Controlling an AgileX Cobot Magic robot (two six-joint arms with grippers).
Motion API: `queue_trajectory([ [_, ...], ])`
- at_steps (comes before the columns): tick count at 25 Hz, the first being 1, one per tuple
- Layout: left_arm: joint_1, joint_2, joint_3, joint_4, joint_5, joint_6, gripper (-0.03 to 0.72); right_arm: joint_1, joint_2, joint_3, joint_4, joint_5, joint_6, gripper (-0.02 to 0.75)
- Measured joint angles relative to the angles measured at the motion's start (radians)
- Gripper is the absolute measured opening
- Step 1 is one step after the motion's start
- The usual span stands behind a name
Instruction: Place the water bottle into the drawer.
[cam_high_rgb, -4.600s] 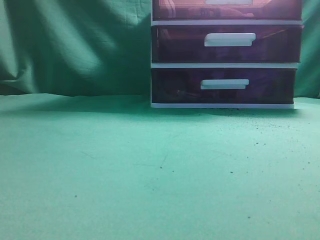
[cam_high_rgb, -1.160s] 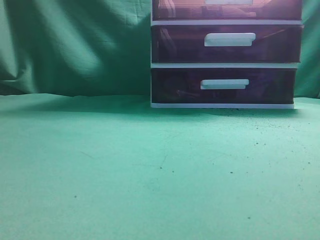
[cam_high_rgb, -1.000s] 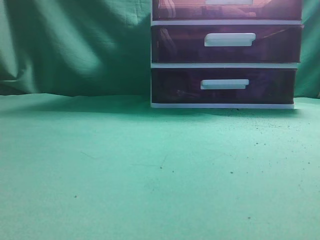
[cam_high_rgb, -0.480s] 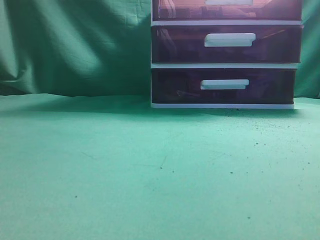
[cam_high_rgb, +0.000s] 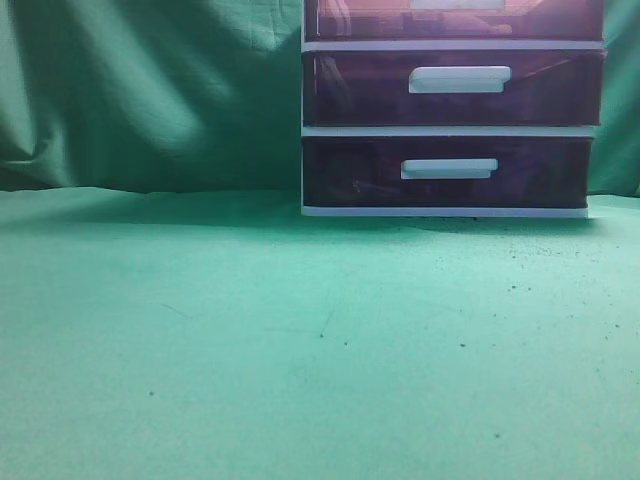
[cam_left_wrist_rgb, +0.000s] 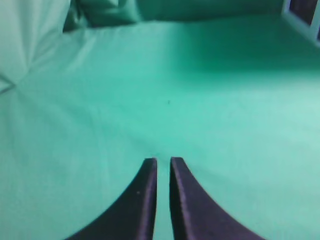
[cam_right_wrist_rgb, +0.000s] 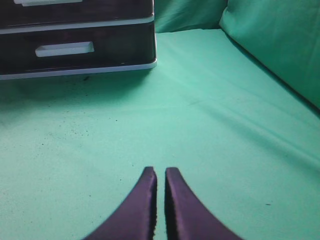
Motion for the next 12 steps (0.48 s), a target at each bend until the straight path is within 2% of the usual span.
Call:
queue_trajectory([
  [2, 0.0, -0.001, 0.0, -0.008, 0.053, 0.0, 0.061, 0.0, 0.0, 0.0, 0.0, 0.0, 0.0, 0.05],
  [12, 0.0, -0.001, 0.0, -0.022, 0.058, 0.0, 0.061, 0.0, 0.0, 0.0, 0.0, 0.0, 0.0, 0.05],
])
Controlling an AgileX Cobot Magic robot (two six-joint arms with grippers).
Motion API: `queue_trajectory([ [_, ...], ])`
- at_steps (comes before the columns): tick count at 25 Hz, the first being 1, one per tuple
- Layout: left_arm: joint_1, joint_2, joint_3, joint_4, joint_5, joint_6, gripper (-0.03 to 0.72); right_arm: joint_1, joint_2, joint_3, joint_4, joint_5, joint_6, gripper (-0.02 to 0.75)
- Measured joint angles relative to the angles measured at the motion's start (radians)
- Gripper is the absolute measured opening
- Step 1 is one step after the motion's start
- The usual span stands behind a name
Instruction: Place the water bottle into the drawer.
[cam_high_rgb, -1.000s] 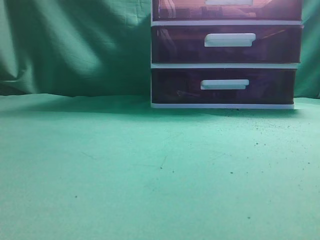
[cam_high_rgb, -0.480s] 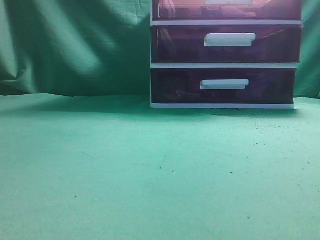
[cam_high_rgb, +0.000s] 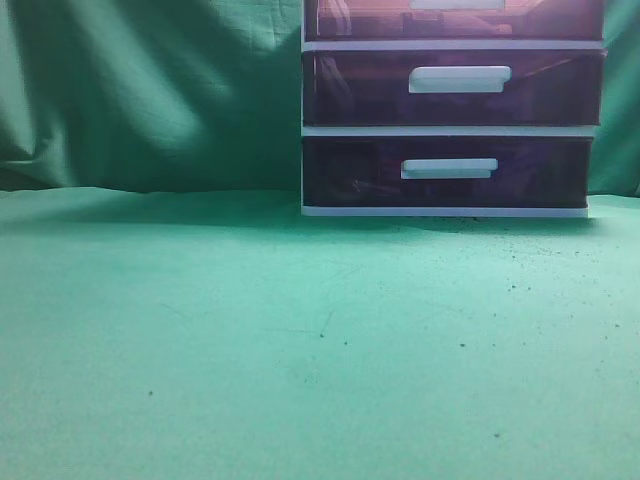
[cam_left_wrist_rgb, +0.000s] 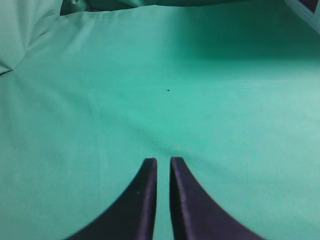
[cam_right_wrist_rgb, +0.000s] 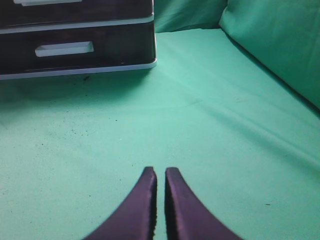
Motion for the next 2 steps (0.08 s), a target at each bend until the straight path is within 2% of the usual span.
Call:
queue_trajectory([
  [2, 0.0, 0.0, 0.0, 0.0, 0.0, 0.0, 0.061, 0.0, 0.0, 0.0, 0.0, 0.0, 0.0, 0.05],
])
